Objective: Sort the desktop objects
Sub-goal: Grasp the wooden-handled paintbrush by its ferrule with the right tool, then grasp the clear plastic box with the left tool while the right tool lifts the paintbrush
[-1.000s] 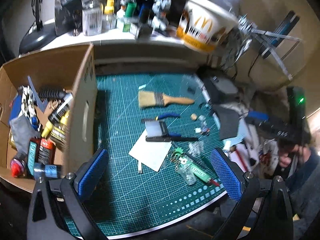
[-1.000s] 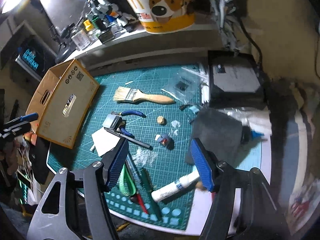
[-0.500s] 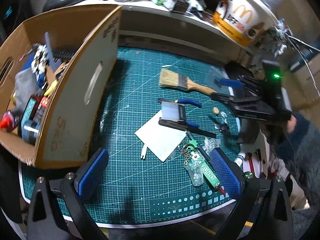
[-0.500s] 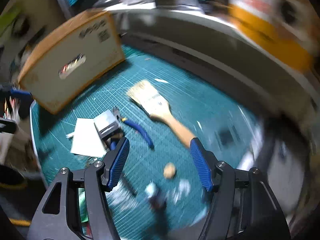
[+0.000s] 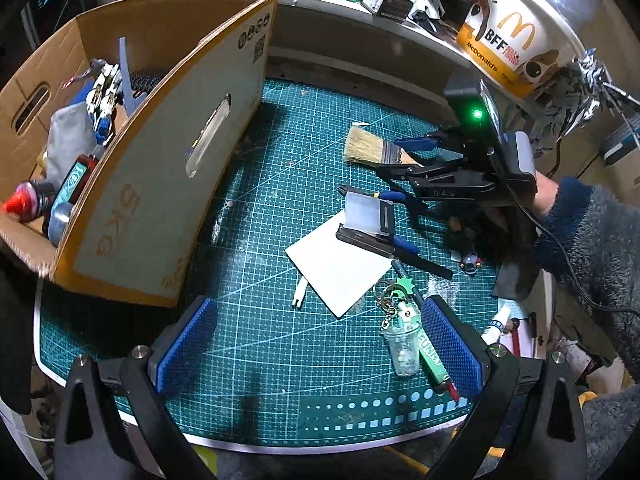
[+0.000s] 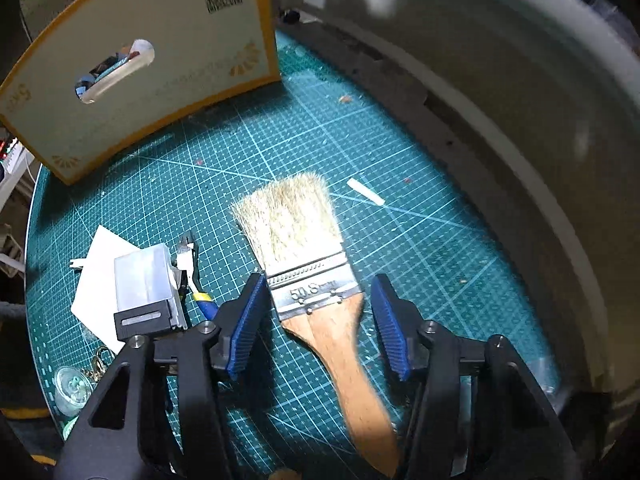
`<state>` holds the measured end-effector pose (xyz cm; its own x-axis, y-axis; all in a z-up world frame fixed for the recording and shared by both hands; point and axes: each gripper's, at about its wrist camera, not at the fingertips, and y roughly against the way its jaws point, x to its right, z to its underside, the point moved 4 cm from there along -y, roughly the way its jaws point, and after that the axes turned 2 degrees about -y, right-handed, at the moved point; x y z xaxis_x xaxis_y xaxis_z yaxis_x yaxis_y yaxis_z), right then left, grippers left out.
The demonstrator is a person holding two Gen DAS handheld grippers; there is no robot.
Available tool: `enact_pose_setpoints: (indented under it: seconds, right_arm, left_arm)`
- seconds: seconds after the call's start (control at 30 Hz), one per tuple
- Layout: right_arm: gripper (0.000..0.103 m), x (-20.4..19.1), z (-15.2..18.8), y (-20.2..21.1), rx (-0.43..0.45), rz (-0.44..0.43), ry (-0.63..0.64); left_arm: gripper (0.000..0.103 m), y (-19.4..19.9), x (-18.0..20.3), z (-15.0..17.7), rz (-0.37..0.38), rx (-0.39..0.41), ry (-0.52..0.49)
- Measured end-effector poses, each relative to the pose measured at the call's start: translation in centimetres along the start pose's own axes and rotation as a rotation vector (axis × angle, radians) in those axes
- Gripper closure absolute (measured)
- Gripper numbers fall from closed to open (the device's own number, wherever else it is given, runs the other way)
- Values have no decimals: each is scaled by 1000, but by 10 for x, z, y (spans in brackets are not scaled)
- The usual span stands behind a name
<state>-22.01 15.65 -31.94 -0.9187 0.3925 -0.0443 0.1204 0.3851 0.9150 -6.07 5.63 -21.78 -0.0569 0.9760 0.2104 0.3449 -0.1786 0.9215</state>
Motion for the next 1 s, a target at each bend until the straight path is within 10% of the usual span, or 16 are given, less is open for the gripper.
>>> enact_pose_setpoints:
  seconds: [0.7, 1.0]
  right_arm:
    - [56, 18, 0, 93, 209, -44, -347]
    - [56, 13, 27, 161, 330, -2, -497]
  left_arm:
    - [0, -22, 17, -30, -23, 8, -119]
    - [1, -67, 41, -36, 54, 201, -153]
